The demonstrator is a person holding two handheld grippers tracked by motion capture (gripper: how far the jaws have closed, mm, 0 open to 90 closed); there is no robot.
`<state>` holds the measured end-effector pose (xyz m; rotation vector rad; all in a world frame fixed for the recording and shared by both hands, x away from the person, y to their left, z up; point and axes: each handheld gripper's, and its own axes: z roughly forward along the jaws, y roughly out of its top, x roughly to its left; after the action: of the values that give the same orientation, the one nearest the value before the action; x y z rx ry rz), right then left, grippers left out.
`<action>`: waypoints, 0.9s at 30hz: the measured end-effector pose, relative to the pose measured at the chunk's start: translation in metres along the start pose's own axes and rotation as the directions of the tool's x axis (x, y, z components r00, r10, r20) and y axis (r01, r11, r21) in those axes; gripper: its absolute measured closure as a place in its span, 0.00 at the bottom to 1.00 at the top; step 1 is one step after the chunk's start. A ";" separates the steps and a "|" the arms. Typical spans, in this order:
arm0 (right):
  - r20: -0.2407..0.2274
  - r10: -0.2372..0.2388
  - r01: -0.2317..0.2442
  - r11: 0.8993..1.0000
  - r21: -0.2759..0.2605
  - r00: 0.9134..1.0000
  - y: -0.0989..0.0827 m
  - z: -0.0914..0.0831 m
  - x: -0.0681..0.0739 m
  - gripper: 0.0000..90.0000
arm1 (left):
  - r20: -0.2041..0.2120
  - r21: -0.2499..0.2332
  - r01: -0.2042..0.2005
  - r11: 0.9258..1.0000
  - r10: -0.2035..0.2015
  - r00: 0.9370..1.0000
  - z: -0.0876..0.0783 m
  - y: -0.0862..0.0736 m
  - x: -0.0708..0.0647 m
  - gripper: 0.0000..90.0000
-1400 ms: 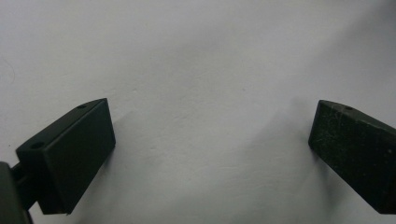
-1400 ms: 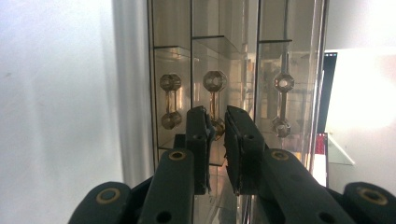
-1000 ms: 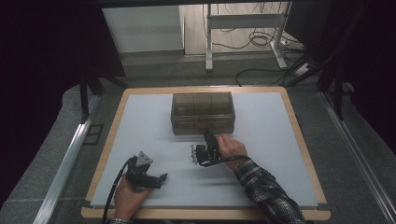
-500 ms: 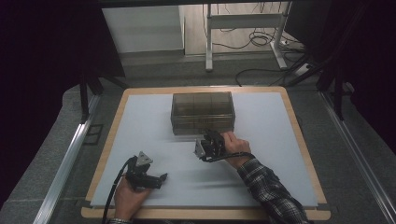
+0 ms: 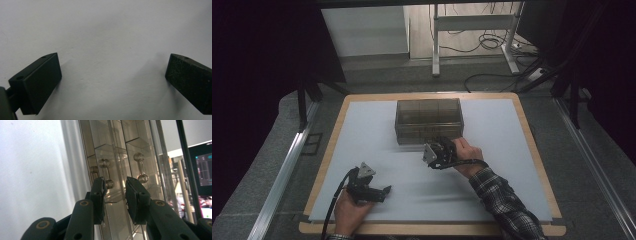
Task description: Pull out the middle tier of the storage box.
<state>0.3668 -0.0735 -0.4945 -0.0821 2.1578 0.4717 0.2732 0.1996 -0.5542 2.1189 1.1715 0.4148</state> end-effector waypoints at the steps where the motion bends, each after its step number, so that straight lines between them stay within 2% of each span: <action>1: -0.021 0.012 -0.012 1.000 -0.006 1.000 0.000 -0.001 -0.003 0.75 | 0.000 0.002 -0.002 1.000 0.002 1.000 0.000 0.000 0.000 0.00; 4: -0.044 0.023 -0.023 1.000 -0.017 0.999 -0.001 -0.002 -0.006 0.74 | 0.000 0.003 -0.004 1.000 0.004 1.000 0.000 0.000 0.000 0.00; 5: -0.079 0.041 -0.042 0.999 -0.023 0.996 -0.002 -0.002 -0.009 0.74 | 0.000 0.003 -0.004 1.000 0.004 1.000 0.000 0.000 0.000 0.00; 9: -0.127 0.066 -0.070 0.997 -0.034 0.990 -0.005 -0.003 -0.014 0.73 | 0.000 0.003 -0.004 1.000 0.004 1.000 0.000 0.000 0.000 0.00; 11: -0.166 0.081 -0.089 0.995 -0.043 0.983 -0.006 -0.003 -0.018 0.73 | 0.000 0.003 -0.004 1.000 0.004 1.000 0.000 0.000 0.000 0.00; 16: -0.223 0.104 -0.118 0.992 -0.049 0.969 -0.008 -0.004 -0.025 0.73 | 0.000 0.003 -0.004 1.000 0.004 1.000 0.000 0.000 0.000 0.00; 20: -0.292 0.147 -0.169 0.984 -0.049 0.945 -0.010 -0.003 -0.032 0.71 | 0.000 0.003 -0.003 1.000 0.003 1.000 0.000 0.000 0.000 0.00; 22: -0.307 0.164 -0.188 0.981 -0.052 0.938 -0.011 -0.004 -0.035 0.70 | 0.001 0.003 -0.002 1.000 0.002 1.000 0.000 0.000 0.000 0.00; 27: -0.365 0.192 -0.226 0.973 -0.053 0.911 -0.017 -0.003 -0.044 0.68 | 0.001 0.003 -0.001 1.000 0.001 1.000 0.000 0.000 0.000 0.00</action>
<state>0.3948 -0.0957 -0.4630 0.0137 2.5163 0.7295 0.2731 0.1996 -0.5541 2.1217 1.1718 0.4128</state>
